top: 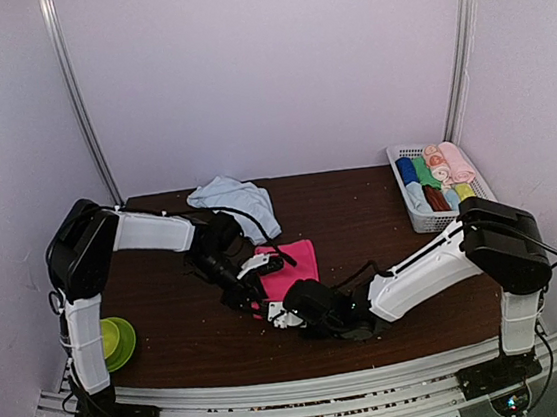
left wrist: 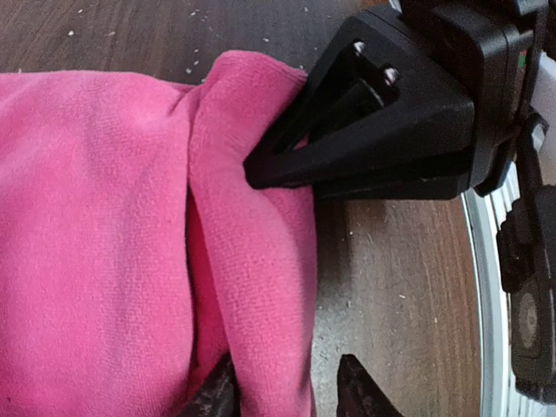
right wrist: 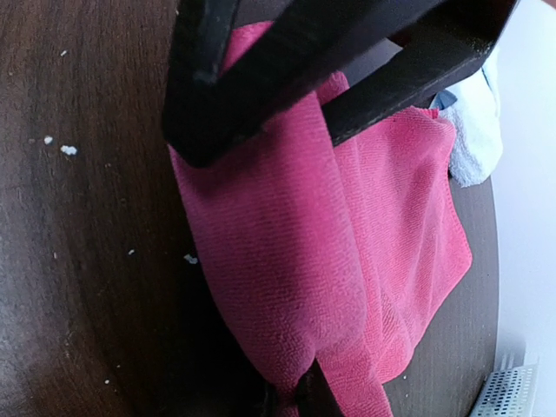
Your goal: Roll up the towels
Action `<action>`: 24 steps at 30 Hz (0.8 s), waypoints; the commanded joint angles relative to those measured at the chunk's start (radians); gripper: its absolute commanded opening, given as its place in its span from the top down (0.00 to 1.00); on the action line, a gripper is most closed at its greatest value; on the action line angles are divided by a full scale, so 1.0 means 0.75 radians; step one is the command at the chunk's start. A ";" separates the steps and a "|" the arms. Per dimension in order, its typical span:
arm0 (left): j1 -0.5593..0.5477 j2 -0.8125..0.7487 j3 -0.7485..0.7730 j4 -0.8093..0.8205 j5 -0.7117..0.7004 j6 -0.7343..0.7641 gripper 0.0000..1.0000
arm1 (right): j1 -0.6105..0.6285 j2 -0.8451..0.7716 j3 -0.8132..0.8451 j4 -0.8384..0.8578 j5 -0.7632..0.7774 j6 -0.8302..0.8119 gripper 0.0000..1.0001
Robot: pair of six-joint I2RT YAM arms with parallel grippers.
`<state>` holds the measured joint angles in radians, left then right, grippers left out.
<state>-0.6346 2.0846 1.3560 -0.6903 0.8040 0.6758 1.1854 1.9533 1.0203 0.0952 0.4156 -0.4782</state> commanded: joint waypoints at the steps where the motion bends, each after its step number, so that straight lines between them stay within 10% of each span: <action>1: 0.042 -0.127 -0.052 0.047 -0.078 -0.012 0.51 | -0.023 0.038 0.011 -0.142 -0.073 0.055 0.99; 12: 0.089 -0.551 -0.376 0.450 -0.182 -0.057 0.03 | -0.076 -0.020 0.037 -0.243 -0.231 0.152 1.00; 24: 0.089 -0.833 -0.910 1.214 -0.203 -0.036 0.02 | -0.231 -0.041 0.217 -0.596 -0.668 0.277 0.99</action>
<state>-0.5728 1.5200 0.7380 -0.0319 0.6460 0.6300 1.0454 1.9110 1.1355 -0.1555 0.0620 -0.3141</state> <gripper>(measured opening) 0.978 0.069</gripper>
